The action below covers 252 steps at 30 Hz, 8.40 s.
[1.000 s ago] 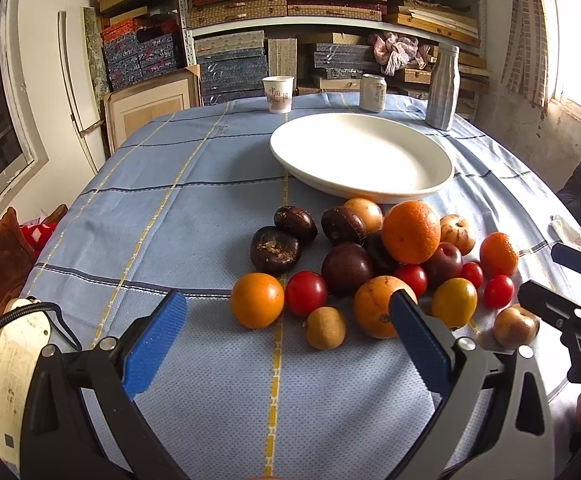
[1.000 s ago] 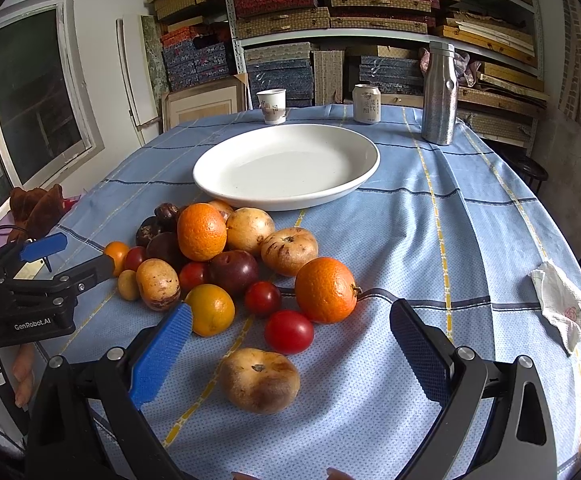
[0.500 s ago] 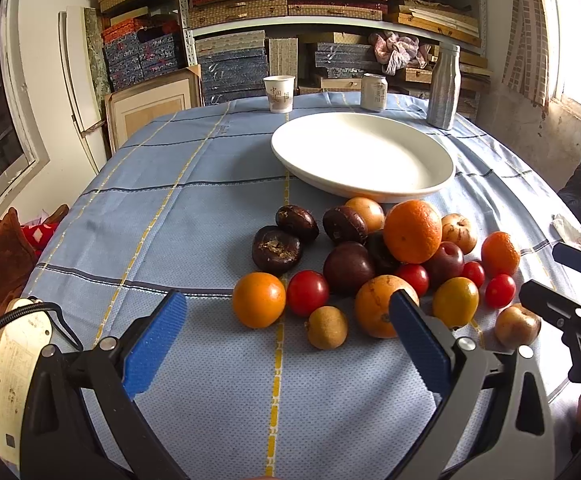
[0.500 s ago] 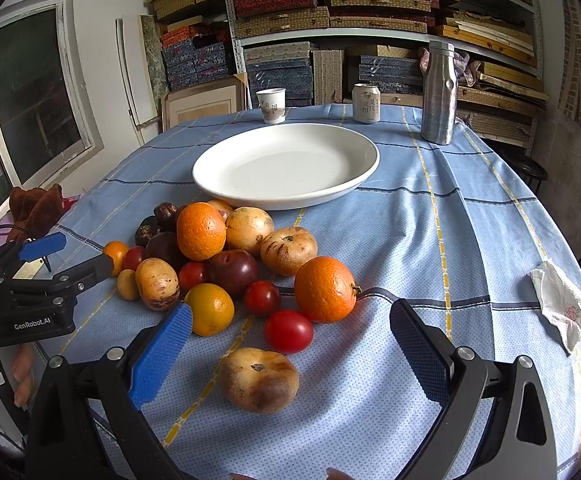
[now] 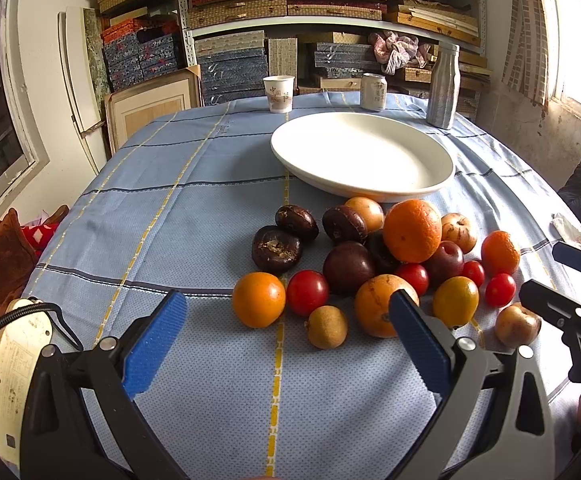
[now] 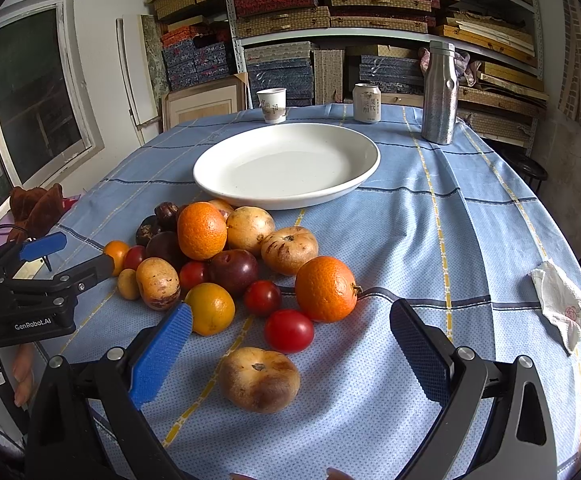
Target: Organize fruits
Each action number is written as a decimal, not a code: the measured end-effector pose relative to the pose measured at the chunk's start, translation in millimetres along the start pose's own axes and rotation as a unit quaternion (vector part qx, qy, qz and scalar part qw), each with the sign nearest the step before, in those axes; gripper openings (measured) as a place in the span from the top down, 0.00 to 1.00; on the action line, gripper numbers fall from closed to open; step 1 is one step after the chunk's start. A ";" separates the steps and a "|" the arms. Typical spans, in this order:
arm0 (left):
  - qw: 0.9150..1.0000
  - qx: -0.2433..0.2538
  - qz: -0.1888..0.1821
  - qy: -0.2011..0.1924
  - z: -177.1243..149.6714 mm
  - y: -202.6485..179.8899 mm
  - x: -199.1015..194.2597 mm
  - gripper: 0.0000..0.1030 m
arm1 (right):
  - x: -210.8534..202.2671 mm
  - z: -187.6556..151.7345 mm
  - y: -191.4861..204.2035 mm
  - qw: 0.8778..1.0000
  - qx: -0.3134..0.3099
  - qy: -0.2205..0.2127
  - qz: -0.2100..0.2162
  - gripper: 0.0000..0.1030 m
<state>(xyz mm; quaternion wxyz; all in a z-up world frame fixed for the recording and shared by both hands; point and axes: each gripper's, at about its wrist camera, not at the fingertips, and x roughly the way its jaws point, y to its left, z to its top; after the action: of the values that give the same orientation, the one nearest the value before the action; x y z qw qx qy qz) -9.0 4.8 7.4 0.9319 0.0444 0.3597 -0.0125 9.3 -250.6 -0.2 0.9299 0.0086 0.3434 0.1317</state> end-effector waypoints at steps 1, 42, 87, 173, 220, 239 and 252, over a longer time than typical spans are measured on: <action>1.000 0.000 0.000 0.000 0.0 -0.1 0.0 0.04 | 0.1 0.0 0.0 1.000 0.000 0.001 0.000 0.03; 0.997 0.023 -0.023 0.066 -18.9 9.9 14.4 0.04 | 8.9 -7.5 -14.8 0.998 0.033 0.050 0.018 0.03; 0.988 0.066 -0.104 0.092 -2.5 24.0 49.4 0.21 | 22.6 -21.3 10.4 0.985 -0.083 0.121 0.090 0.56; 0.997 -0.038 -0.067 0.019 74.3 48.4 80.9 0.13 | 20.0 69.2 -44.0 0.994 0.034 -0.081 0.064 0.23; 0.993 0.037 -0.090 0.063 57.7 31.1 122.3 0.61 | 24.5 32.7 -49.3 0.995 0.048 -0.026 0.081 0.12; 0.994 0.022 -0.097 0.044 57.0 36.4 106.1 0.61 | 63.6 15.0 -53.1 0.992 0.066 0.076 0.080 0.57; 0.994 0.008 -0.109 0.013 101.9 27.1 88.6 0.61 | 33.6 66.1 -60.7 0.992 0.072 0.015 0.098 0.58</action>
<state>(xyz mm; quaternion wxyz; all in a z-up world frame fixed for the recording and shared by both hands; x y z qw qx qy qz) 126.3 23.2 25.1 0.9198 0.0124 0.3747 -0.1161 90.6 -295.8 22.5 0.9040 0.1071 0.3637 0.1974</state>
